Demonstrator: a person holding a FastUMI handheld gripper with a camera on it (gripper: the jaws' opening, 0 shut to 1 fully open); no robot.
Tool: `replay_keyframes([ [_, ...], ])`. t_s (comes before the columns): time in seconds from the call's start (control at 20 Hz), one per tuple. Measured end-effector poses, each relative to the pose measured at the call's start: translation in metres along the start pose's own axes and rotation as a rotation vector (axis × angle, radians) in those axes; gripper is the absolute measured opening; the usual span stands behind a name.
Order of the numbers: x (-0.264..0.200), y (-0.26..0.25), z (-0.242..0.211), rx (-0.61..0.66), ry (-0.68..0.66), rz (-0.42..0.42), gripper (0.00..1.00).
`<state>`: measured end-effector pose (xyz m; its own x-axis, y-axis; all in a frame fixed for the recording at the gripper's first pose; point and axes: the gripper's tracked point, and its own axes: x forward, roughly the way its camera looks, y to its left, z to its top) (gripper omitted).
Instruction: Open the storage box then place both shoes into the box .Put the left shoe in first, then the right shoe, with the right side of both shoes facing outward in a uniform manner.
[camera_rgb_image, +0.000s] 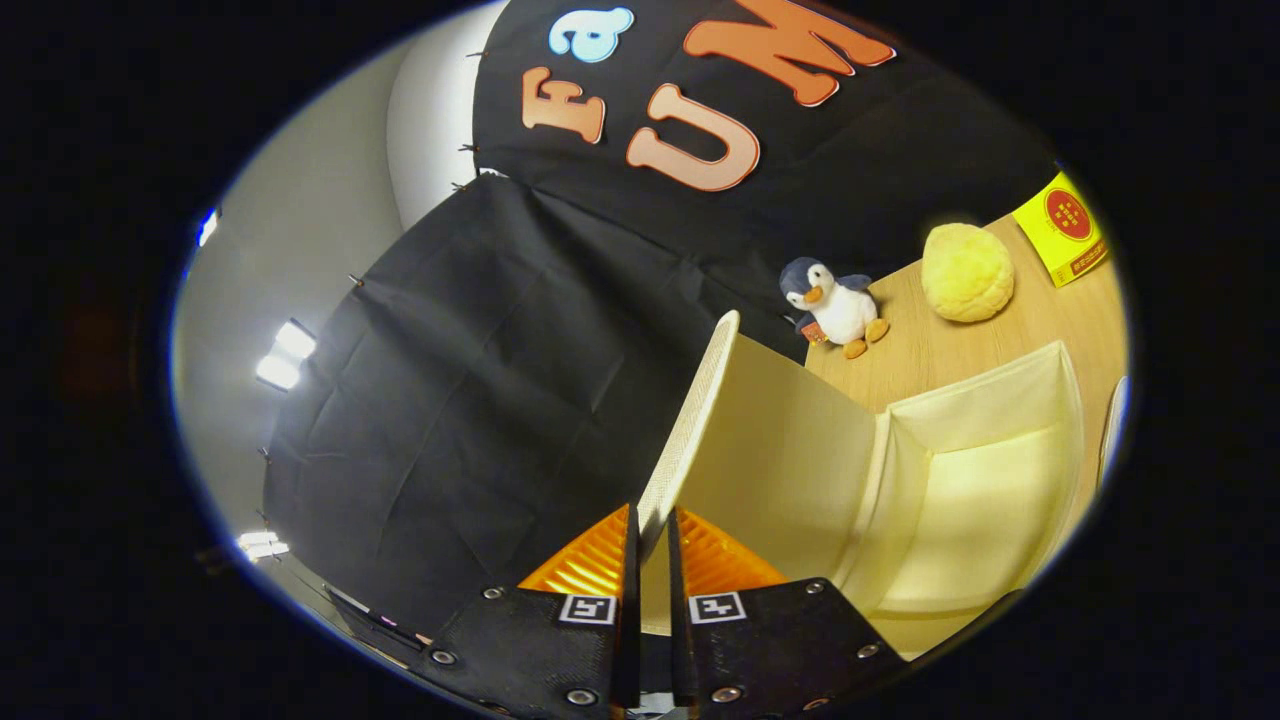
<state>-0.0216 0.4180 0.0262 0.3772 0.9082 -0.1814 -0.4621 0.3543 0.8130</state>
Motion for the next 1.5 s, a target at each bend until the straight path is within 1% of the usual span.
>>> replay_keyframes([
  [0.1,0.017,-0.002,-0.007,-0.031,0.025,-0.05,0.17],
  [0.2,0.029,-0.006,-0.013,-0.069,0.042,-0.09,0.45],
  [0.35,0.036,-0.01,-0.018,-0.084,0.05,-0.121,0.88],
  [0.45,0.034,-0.022,-0.014,-0.099,0.038,-0.159,0.97],
  [0.6,0.016,-0.045,0.001,-0.121,-0.016,-0.226,0.98],
  [0.75,-0.012,-0.076,0.018,-0.156,-0.079,-0.322,0.98],
  [0.9,-0.052,-0.112,0.032,-0.193,-0.131,-0.429,0.98],
  [1.1,-0.106,-0.158,0.044,-0.21,-0.176,-0.558,0.98],
  [1.25,-0.137,-0.18,0.046,-0.167,-0.208,-0.592,0.98],
  [1.35,-0.16,-0.197,0.048,-0.158,-0.23,-0.631,0.98],
  [1.5,-0.192,-0.223,0.044,-0.169,-0.23,-0.701,0.98],
])
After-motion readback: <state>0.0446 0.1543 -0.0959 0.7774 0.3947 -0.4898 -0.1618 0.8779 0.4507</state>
